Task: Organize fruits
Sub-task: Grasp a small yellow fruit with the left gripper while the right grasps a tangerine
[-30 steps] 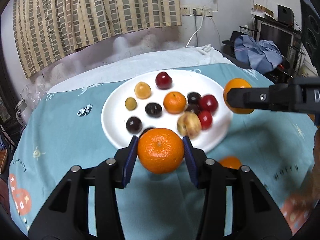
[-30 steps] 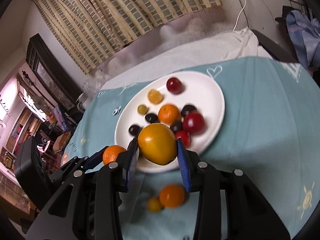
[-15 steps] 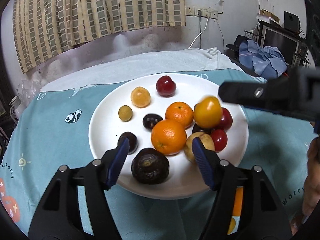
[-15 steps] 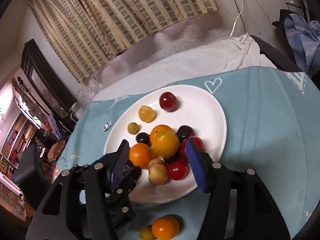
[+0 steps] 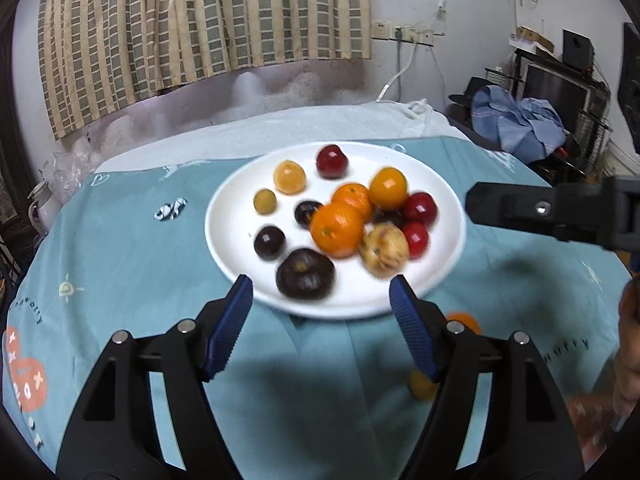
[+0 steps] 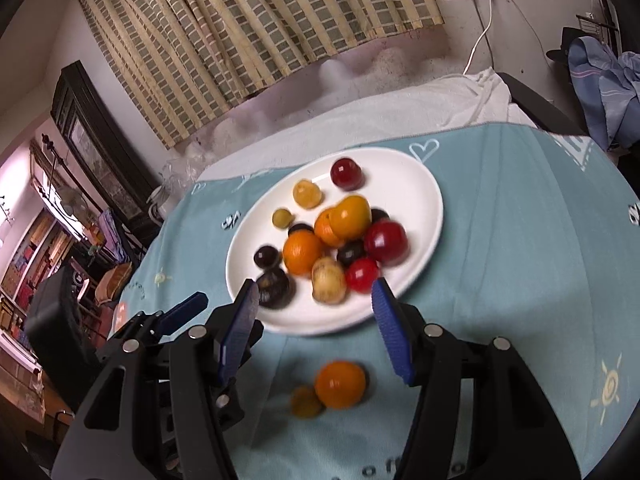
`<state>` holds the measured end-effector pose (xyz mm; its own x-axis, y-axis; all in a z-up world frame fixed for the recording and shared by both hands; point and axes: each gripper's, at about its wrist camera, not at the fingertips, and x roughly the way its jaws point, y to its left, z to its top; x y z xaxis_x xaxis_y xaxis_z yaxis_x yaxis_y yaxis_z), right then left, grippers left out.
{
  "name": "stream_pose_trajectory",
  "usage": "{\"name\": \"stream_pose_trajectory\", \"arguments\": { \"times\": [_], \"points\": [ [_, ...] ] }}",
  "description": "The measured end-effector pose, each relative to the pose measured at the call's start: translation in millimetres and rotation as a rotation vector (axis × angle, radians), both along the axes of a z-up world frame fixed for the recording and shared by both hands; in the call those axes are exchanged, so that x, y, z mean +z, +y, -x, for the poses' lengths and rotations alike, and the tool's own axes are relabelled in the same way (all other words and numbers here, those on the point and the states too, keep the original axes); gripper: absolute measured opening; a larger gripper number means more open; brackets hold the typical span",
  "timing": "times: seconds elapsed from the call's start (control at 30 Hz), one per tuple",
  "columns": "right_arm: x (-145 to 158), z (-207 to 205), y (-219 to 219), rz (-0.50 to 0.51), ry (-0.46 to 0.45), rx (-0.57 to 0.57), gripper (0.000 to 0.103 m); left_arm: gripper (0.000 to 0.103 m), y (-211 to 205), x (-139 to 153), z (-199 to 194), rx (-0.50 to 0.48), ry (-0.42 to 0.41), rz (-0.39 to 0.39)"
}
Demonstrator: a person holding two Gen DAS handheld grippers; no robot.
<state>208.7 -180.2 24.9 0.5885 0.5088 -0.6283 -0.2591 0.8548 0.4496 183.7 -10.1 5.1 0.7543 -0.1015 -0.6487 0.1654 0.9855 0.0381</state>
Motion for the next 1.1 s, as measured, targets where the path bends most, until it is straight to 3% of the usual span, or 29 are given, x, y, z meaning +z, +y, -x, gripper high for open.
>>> {"name": "stream_pose_trajectory", "arguments": {
  "times": [0.1,0.23,0.43,0.47,0.53,0.83,0.97,1.1],
  "points": [
    [-11.7,10.5,-7.8,-0.008,0.032,-0.001,0.059,0.073,-4.3,-5.1,21.0,-0.074,0.018,0.013],
    [-22.9,10.3,-18.1,-0.059,0.095,-0.008,0.059,0.073,-21.7,-14.7,45.3,-0.187,0.019,-0.027],
    [-21.7,12.0,-15.8,-0.071,0.101,0.011,0.059,0.069,-44.7,-28.2,47.1,-0.285,0.041,-0.059],
    [-22.7,12.0,-15.3,-0.071,0.105,0.013,0.059,0.065,-46.5,-31.4,45.0,-0.290,0.050,-0.066],
    [-24.6,11.7,-14.0,-0.071,0.115,0.017,0.059,0.046,-48.0,-39.3,39.4,-0.305,0.086,-0.065],
    [-29.5,10.9,-10.0,-0.060,0.131,0.027,0.059,0.044,-51.7,-46.0,28.4,-0.328,0.131,-0.051],
    [-33.6,10.5,-8.5,-0.058,0.141,0.037,0.059,0.028,-42.9,-45.9,30.3,-0.307,0.145,-0.030],
    [-40.7,11.1,0.3,-0.031,0.156,0.064,0.059,0.028,-28.7,-40.9,37.2,-0.278,0.144,0.001]
  ]
}}
